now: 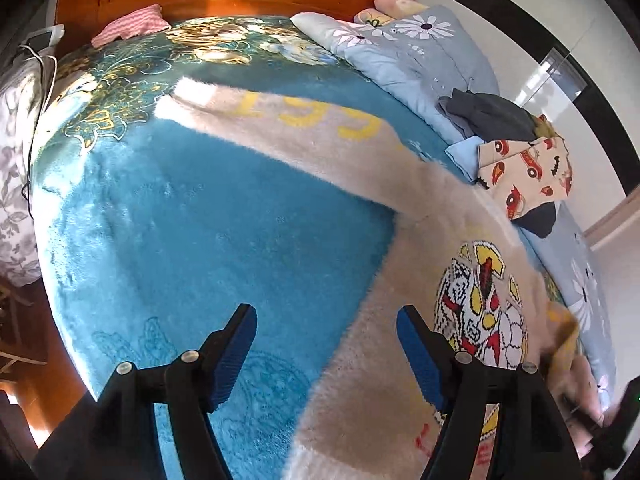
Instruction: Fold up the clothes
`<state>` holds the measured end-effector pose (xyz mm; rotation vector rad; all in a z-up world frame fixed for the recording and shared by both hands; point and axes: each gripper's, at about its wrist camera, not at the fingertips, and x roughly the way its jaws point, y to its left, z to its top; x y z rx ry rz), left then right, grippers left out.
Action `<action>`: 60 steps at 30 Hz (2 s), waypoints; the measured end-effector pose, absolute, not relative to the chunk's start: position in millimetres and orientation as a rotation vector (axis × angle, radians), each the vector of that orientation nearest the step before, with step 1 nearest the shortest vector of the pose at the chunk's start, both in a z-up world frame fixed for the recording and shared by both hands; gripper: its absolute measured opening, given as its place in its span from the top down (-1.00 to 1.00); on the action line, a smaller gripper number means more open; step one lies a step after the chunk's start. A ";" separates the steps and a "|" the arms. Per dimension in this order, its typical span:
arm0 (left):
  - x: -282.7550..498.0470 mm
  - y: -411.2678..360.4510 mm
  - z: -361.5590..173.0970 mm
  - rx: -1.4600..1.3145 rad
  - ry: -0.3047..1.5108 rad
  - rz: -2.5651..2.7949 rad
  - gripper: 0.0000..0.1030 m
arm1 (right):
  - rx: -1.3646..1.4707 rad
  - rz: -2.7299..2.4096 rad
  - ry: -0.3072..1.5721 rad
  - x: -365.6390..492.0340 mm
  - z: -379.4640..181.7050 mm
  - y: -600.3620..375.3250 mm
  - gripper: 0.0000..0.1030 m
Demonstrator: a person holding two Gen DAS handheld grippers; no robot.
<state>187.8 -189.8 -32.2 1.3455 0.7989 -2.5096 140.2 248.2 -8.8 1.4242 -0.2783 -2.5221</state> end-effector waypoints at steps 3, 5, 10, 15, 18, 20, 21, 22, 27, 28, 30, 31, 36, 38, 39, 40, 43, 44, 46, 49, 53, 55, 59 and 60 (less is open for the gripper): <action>189.6 -191.5 -33.6 1.351 0.800 -2.502 -0.48 | 1.425 -2.649 -0.255 127.7 7.7 277.4 0.72; 190.8 -191.2 -34.1 1.356 0.806 -2.499 -0.48 | 1.434 -2.735 -0.234 118.6 16.9 297.2 0.72; 189.2 -188.5 -34.6 1.366 0.786 -2.505 -0.48 | 1.450 -2.953 -0.176 96.1 39.7 346.6 0.72; 189.4 -185.0 -41.5 1.412 0.774 -2.503 -0.48 | 1.557 -2.918 -0.196 84.5 18.5 351.1 0.71; 192.7 -184.8 -46.2 1.447 0.767 -2.511 -0.48 | 1.464 -2.953 -0.112 89.6 38.7 337.1 0.54; 196.5 -185.4 -48.6 1.467 0.762 -2.527 -0.48 | 1.390 -3.005 -0.004 94.6 58.8 325.3 -0.03; 198.2 -185.2 -49.5 1.475 0.763 -2.538 -0.48 | 1.330 -3.045 0.064 100.4 71.9 318.7 -0.14; 199.2 -184.4 -50.3 1.484 0.771 -2.551 -0.48 | 1.277 -3.077 0.111 104.7 83.1 313.6 -0.23; 200.4 -177.8 -53.7 1.533 0.817 -2.616 -0.48 | 1.244 -2.811 -0.103 126.8 72.3 281.0 -0.26; 198.7 -175.7 -55.0 1.549 0.814 -2.624 -0.48 | 1.261 -2.706 -0.172 130.3 62.6 273.3 -0.26; 195.3 -172.7 -57.6 1.577 0.794 -2.632 -0.48 | 1.360 -2.501 -0.287 137.3 26.0 257.3 -0.25; 193.7 -171.2 -58.8 1.592 0.783 -2.636 -0.48 | 1.430 -2.414 -0.333 141.3 3.9 249.4 -0.25; 188.0 -164.1 -70.5 1.700 0.737 -2.644 -0.48 | 1.587 -2.138 -0.572 165.2 -64.5 230.0 -0.25; 190.4 -160.8 -75.2 1.743 0.775 -2.655 -0.48 | 1.594 -2.110 -0.592 174.2 -73.1 222.5 -0.25; 192.6 -159.0 -75.9 1.753 0.793 -2.666 -0.48 | 1.581 -2.094 -0.615 176.2 -73.8 219.3 -0.26; 193.9 -157.4 -76.2 1.760 0.803 -2.674 -0.48 | 1.569 -2.066 -0.648 177.1 -74.3 216.3 -0.26; 196.4 -157.5 -76.2 1.775 0.840 -2.689 -0.45 | 1.538 -1.992 -0.721 179.8 -75.2 205.9 -0.26; 198.6 -160.2 -76.1 1.779 0.885 -2.691 -0.45 | 1.533 -1.986 -0.710 180.8 -75.1 200.8 -0.27; 203.5 -166.3 -76.1 1.779 0.984 -2.695 -0.45 | 1.508 -1.969 -0.702 181.6 -71.7 191.9 -0.27; 212.0 -177.0 -76.8 1.750 1.146 -2.700 -0.32 | 1.417 -1.963 -0.763 182.6 -60.9 194.2 -0.26; 222.1 -194.0 -78.6 1.685 1.304 -2.669 -0.07 | 1.323 -1.979 -0.924 182.4 -57.6 216.8 -0.24; 227.2 -200.1 -78.7 1.652 1.352 -2.656 0.13 | 1.338 -1.977 -0.956 183.0 -61.9 223.1 -0.02; 223.9 -194.6 -82.5 1.683 1.329 -2.636 0.14 | 1.442 -1.946 -0.919 185.0 -75.9 210.0 0.18; 224.2 -192.5 -84.6 1.709 1.297 -2.625 0.14 | 1.462 -1.940 -0.915 185.2 -79.0 207.0 0.22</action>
